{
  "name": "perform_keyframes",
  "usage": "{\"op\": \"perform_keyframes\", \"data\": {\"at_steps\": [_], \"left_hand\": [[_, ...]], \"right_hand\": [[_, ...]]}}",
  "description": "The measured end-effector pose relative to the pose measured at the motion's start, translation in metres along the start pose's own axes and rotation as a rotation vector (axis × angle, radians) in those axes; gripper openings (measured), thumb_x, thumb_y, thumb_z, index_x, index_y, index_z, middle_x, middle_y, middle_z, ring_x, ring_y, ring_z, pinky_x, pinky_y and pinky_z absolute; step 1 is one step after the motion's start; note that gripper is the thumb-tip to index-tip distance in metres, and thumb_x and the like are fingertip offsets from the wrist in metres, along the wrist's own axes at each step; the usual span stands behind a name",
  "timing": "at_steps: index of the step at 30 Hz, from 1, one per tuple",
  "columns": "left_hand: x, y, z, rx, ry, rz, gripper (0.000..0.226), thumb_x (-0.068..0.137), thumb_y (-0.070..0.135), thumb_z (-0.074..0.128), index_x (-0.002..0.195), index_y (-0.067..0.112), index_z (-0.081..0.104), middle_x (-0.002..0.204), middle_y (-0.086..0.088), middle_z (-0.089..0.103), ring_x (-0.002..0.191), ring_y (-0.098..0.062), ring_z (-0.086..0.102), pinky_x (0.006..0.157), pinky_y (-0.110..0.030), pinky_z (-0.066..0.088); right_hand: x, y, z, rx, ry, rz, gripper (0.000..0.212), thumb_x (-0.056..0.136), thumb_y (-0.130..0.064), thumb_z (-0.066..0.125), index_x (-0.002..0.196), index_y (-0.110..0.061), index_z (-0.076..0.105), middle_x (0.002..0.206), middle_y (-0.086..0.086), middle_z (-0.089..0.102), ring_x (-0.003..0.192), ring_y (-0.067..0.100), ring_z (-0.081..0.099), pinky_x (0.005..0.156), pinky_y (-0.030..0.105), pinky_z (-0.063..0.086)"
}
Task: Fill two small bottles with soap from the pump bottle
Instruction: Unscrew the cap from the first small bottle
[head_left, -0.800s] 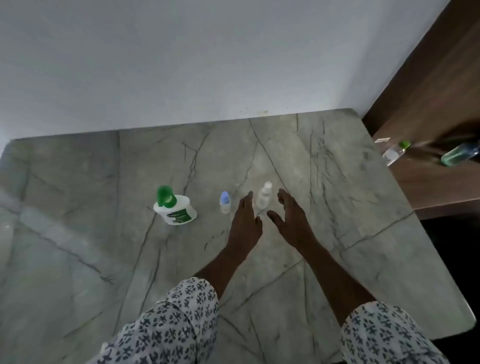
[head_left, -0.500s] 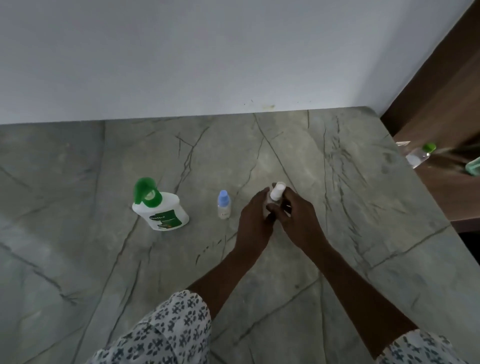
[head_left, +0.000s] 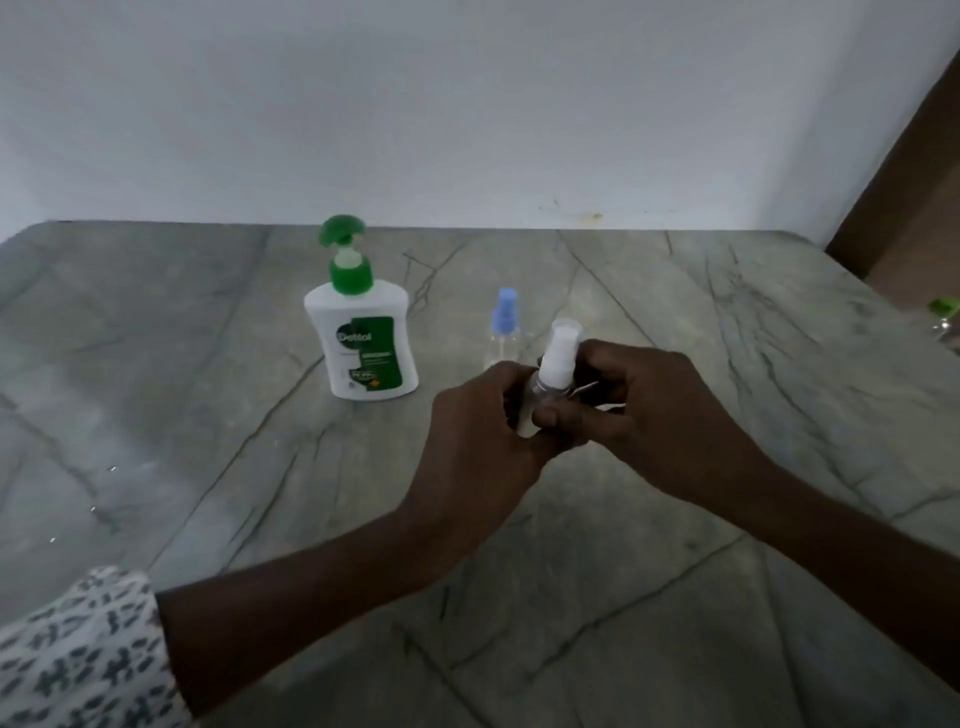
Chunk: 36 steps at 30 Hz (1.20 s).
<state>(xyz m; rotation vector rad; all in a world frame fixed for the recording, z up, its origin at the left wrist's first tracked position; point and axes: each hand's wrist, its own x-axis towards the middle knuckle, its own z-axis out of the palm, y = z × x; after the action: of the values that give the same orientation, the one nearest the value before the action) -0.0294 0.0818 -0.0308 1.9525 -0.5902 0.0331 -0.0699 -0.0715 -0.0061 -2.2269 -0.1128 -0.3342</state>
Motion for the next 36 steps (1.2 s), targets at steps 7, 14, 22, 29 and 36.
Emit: {"op": "perform_keyframes", "data": {"at_steps": [7,14,22,29,36], "left_hand": [[-0.03,-0.011,-0.022,0.043,0.064,0.056,0.031,0.061,0.034,0.088,0.083,0.027,0.068,0.074,0.012,0.072,0.068,0.001,0.068,0.063,-0.022,0.056],[-0.061,-0.008,-0.026,0.089,0.105,0.097,0.032,0.06,0.033,0.088,0.067,0.022,0.059,0.063,0.009,0.065,0.056,-0.003,0.056,0.054,-0.021,0.044],[-0.074,0.006,-0.031,0.16,0.128,0.043,0.04,0.06,0.032,0.088,0.074,0.009,0.058,0.07,-0.002,0.06,0.061,-0.013,0.054,0.058,-0.029,0.042],[-0.059,-0.024,-0.026,0.141,0.111,0.06,0.038,0.059,0.036,0.086,0.074,0.011,0.061,0.071,-0.001,0.066,0.067,-0.015,0.061,0.058,-0.026,0.043],[-0.052,-0.037,-0.026,0.088,0.055,0.074,0.034,0.061,0.033,0.087,0.08,0.021,0.062,0.076,0.009,0.068,0.072,-0.008,0.067,0.064,-0.022,0.051]], "right_hand": [[-0.016,-0.01,0.024,0.003,-0.021,-0.072,0.027,0.075,-0.036,0.079,0.097,-0.021,0.074,0.086,-0.004,0.076,0.073,0.008,0.073,0.071,0.038,0.06],[-0.046,-0.022,0.038,0.044,0.022,-0.08,0.029,0.079,-0.034,0.08,0.1,-0.015,0.073,0.086,0.002,0.075,0.076,0.015,0.074,0.071,0.042,0.062],[-0.061,-0.047,0.053,0.124,0.323,-0.013,0.034,0.075,-0.037,0.081,0.073,-0.012,0.059,0.069,0.004,0.061,0.062,0.012,0.053,0.059,0.031,0.049],[-0.04,-0.027,0.07,0.067,0.332,-0.055,0.036,0.078,-0.029,0.08,0.064,-0.012,0.051,0.058,-0.002,0.046,0.051,0.007,0.037,0.05,0.016,0.031],[-0.036,-0.004,0.065,0.167,0.139,-0.116,0.011,0.093,-0.021,0.064,0.097,-0.013,0.071,0.097,-0.003,0.07,0.092,0.012,0.064,0.085,0.028,0.05]]}}
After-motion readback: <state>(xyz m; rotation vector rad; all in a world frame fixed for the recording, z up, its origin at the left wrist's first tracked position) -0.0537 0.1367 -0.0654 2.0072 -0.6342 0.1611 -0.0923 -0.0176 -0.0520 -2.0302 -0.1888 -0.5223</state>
